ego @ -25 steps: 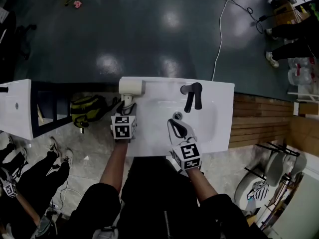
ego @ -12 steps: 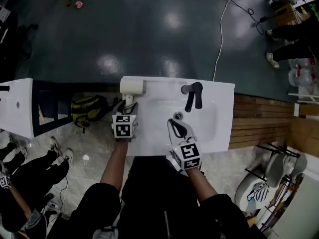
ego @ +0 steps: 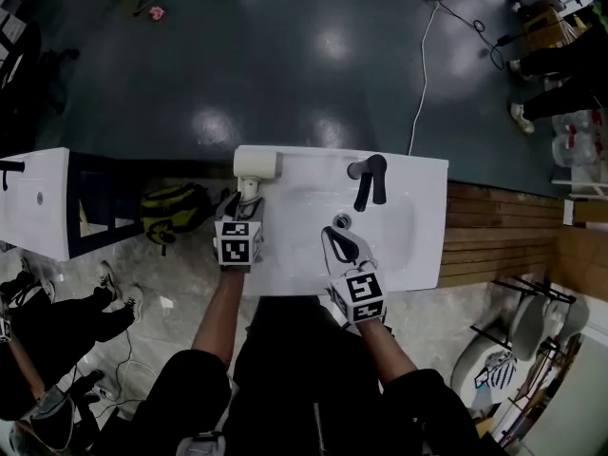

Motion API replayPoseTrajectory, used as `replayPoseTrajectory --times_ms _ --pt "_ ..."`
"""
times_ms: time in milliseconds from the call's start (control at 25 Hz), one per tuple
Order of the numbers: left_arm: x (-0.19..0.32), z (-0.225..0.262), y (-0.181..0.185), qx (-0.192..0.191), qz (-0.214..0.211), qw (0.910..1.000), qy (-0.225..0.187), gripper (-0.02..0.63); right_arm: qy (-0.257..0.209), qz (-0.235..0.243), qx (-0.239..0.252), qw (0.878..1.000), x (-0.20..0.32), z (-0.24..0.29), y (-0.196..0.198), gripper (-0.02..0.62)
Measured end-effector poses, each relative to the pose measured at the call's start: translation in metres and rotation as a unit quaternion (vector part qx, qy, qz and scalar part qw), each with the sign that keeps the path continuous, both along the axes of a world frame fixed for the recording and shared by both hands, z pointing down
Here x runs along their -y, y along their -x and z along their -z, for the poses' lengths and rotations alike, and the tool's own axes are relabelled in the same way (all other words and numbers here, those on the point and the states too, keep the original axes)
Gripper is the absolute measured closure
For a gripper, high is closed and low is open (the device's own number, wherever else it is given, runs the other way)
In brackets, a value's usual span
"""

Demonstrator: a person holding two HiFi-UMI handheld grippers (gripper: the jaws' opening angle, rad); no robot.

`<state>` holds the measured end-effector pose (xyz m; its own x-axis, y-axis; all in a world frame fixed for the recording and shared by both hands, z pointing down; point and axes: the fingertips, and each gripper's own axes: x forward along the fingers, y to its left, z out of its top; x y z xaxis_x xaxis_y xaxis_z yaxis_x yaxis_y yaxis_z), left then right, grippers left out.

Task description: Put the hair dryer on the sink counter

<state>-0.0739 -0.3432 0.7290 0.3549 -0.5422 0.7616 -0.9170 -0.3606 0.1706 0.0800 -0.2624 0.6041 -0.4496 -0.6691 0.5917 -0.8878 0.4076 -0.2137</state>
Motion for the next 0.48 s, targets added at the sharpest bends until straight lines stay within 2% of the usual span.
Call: replayPoseTrajectory --times_ms 480 --pt "-0.017 0.017 0.004 0.006 -0.01 0.9998 -0.017 0.39 -0.015 0.009 0.003 1.0 -0.011 0.013 0.004 0.591"
